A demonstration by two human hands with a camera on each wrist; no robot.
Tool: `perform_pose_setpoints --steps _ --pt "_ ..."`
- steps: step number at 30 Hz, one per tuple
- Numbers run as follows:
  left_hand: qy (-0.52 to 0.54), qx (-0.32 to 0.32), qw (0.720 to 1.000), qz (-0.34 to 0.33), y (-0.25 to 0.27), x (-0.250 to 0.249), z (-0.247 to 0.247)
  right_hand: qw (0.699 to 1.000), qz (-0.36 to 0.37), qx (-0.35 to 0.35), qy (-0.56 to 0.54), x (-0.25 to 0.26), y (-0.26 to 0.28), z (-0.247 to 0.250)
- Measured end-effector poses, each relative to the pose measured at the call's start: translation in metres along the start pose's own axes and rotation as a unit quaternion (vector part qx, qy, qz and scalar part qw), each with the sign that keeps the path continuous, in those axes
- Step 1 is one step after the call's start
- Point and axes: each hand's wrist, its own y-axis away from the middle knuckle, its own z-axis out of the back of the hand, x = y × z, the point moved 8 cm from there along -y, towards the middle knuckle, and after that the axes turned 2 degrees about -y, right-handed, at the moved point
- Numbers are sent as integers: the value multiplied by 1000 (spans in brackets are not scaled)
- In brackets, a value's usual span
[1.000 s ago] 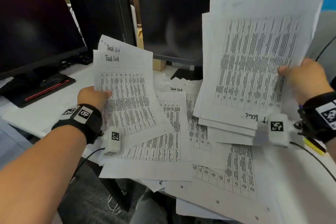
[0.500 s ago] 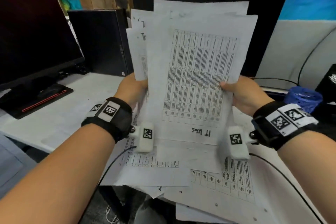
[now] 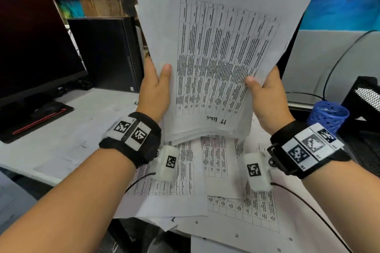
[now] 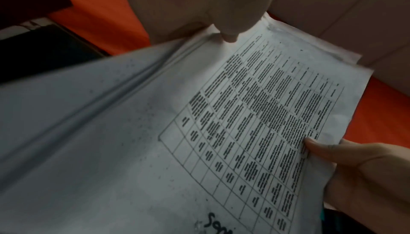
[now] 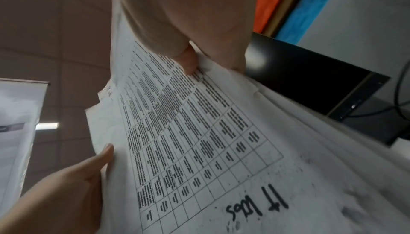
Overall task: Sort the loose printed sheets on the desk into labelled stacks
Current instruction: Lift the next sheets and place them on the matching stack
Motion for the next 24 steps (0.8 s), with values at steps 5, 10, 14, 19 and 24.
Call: perform_pose_setpoints --steps 5,10,14,19,24 --pt "3 61 998 18 12 11 -10 999 -24 19 11 -5 6 3" --pt "15 85 995 57 17 21 -19 995 93 -27 8 42 -11 15" --pt "49 90 990 96 17 31 -25 965 223 -33 132 92 -29 7" --pt "91 53 985 136 24 46 -24 964 156 -55 210 82 -54 7" --pt "107 37 982 149 27 50 -26 970 191 -73 132 85 -53 14"
